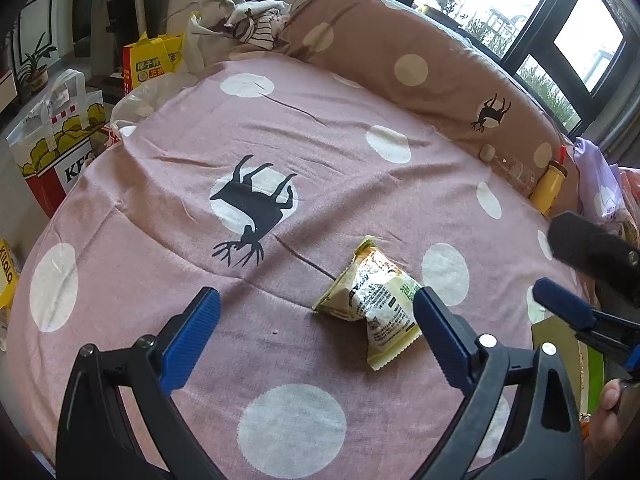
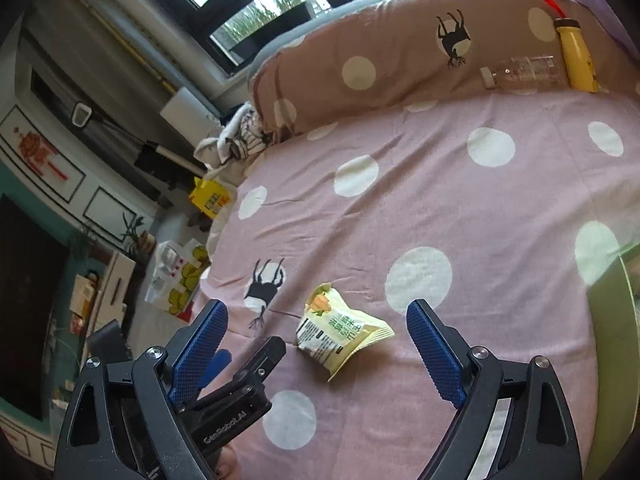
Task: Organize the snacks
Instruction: 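Move the right tool back to the yellow-green cracker bag, then grasp the yellow-green cracker bag with the right gripper and lift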
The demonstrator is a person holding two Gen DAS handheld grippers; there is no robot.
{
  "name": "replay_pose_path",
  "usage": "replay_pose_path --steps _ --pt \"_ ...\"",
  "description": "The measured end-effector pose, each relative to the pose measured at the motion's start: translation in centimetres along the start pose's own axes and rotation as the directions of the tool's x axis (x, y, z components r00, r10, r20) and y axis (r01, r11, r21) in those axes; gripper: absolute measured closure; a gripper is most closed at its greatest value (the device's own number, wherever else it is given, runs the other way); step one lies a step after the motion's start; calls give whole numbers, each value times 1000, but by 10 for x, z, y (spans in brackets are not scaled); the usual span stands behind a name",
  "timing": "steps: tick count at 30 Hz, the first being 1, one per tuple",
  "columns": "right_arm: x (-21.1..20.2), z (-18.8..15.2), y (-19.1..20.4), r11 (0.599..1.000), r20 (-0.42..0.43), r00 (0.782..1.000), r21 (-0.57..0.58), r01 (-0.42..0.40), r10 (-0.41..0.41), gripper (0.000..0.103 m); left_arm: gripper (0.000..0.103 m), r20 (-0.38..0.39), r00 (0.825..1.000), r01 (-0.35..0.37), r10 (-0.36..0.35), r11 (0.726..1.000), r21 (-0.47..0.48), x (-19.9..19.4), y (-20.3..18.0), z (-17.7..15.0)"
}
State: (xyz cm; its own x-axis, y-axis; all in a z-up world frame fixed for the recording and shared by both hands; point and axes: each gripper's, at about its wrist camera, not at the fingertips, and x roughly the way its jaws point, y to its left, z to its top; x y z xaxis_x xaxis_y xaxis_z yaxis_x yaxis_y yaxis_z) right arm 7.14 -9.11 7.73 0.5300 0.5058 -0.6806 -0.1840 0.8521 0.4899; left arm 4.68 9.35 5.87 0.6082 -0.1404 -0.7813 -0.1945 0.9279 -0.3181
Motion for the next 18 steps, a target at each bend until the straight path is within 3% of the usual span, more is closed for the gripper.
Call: replay_pose_path --steps 3,7,18 --pt "24 0 -5 1000 -62 998 8 -16 17 12 10 -11 1000 -13 13 1000 3 7 0 4" --pt "48 -6 -12 1000 -95 995 20 -13 15 12 11 -43 999 26 -26 1000 1 14 0 4" --pt "97 -10 -32 998 -180 982 43 -50 57 12 13 -140 990 26 -21 999 36 38 -9 -6"
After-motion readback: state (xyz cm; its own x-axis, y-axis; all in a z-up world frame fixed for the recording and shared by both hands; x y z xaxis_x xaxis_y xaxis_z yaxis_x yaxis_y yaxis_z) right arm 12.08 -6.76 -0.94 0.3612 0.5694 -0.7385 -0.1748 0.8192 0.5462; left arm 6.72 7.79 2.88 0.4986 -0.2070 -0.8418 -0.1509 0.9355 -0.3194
